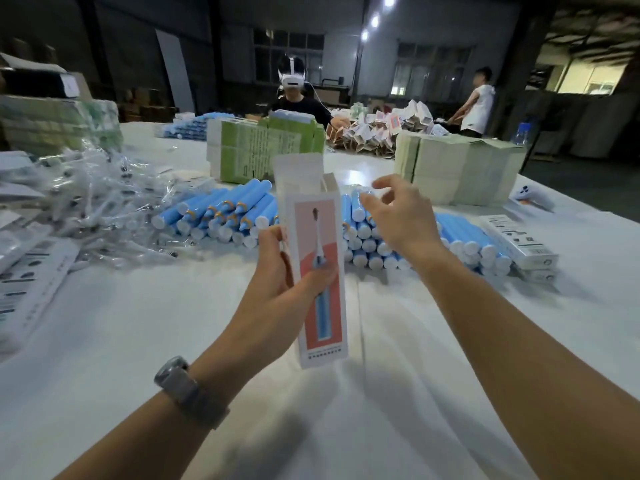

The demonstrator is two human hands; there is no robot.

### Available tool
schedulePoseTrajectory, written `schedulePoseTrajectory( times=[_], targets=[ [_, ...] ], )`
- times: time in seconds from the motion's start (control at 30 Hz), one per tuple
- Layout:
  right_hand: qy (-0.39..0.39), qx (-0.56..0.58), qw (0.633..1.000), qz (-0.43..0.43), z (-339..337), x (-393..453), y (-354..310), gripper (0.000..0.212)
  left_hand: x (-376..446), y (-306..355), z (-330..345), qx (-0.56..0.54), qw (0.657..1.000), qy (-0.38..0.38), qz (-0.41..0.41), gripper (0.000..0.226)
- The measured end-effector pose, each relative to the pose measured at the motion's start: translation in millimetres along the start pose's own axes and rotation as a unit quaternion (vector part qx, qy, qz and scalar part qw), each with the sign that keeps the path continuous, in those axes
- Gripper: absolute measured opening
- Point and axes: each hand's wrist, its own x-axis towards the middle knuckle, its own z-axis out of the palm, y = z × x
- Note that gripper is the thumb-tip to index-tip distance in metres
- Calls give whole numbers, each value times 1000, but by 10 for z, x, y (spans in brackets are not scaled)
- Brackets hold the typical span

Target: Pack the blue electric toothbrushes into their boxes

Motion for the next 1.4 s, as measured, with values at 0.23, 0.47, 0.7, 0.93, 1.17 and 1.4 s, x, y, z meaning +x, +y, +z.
schedulePoseTrajectory(
  times=[0.23, 0.47, 0.7, 0.93, 1.17, 1.4],
  targets=[
    [-96, -334, 937, 42, 344, 352, 298, 32, 16, -63, -25, 37, 999, -18, 8, 33],
    [-129, -309, 940, 65, 363, 419, 229, 38, 24, -87, -49, 47, 999, -14, 6, 32],
    [-79, -309, 947, 49, 414, 539, 248, 24, 33, -86, -55, 30, 999, -15, 27, 29],
    [-13, -10, 994, 109, 292, 447, 143, 33, 34, -85, -64, 32, 999, -13, 26, 31],
    [-121, 403, 907, 16, -122, -145, -243, 28, 38, -79, -76, 39, 999, 4, 11, 33],
    [-252, 495, 829, -71, -665, -452, -546, 47, 55, -59, -98, 71, 997, 18, 24, 32]
  ],
)
